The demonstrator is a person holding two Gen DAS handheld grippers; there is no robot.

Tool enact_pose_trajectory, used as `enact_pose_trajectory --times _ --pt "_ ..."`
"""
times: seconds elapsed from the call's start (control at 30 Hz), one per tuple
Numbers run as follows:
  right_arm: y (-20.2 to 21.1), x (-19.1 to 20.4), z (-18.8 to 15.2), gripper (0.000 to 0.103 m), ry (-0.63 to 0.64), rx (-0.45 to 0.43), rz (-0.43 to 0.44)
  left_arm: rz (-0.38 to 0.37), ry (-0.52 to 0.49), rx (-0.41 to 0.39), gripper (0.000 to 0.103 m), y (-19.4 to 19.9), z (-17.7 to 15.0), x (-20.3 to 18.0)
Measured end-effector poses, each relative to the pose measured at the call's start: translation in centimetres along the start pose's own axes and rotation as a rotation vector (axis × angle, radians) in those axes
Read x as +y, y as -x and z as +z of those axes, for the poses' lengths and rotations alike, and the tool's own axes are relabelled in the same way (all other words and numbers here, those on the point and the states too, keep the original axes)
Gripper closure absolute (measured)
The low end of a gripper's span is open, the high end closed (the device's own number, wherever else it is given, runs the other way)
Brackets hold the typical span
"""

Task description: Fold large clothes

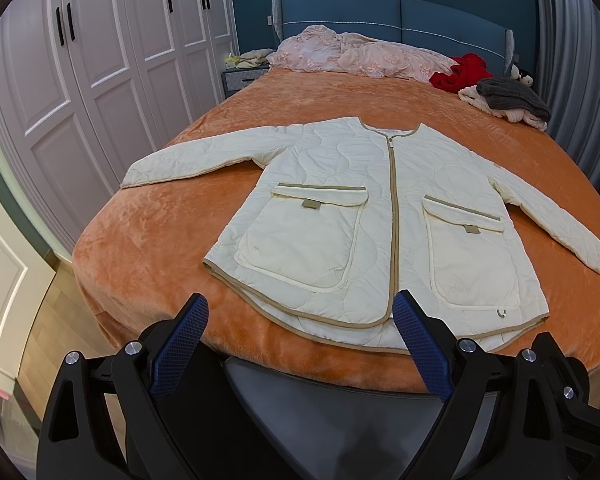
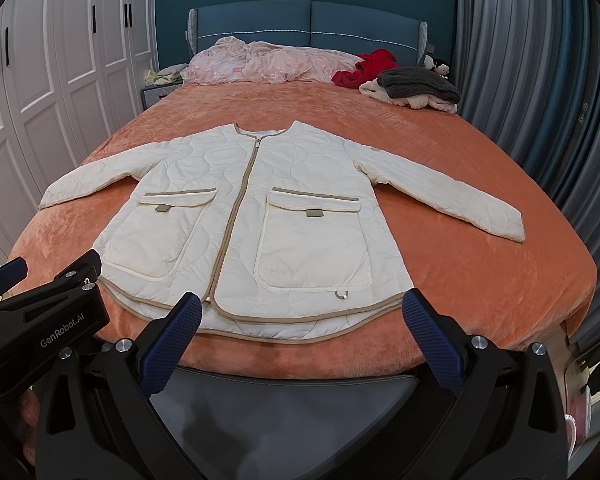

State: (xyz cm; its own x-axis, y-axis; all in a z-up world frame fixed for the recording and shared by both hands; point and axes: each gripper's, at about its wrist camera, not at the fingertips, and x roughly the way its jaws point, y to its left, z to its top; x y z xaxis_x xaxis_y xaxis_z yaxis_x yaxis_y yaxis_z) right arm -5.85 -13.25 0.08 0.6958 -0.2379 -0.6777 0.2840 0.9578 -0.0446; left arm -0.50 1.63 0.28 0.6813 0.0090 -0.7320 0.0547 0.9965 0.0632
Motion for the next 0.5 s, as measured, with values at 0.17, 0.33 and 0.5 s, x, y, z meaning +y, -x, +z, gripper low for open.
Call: enact_pose_trajectory --times 0.17,0.33,0.5 --pt "-0.01 0.03 0.01 0.005 0.0 0.001 0.002 0.0 0.001 0.0 0.012 0.0 -0.02 0.0" --pt "-0.02 0.01 0.03 0.005 -0.002 0.004 0.001 0.0 -0.001 0.0 0.012 0.02 -0.01 0.01" --pt "-0.23 -0.02 0.06 0.005 0.002 0.008 0.002 -0.002 -0.003 0.001 0.012 -0.03 -0.06 0.07"
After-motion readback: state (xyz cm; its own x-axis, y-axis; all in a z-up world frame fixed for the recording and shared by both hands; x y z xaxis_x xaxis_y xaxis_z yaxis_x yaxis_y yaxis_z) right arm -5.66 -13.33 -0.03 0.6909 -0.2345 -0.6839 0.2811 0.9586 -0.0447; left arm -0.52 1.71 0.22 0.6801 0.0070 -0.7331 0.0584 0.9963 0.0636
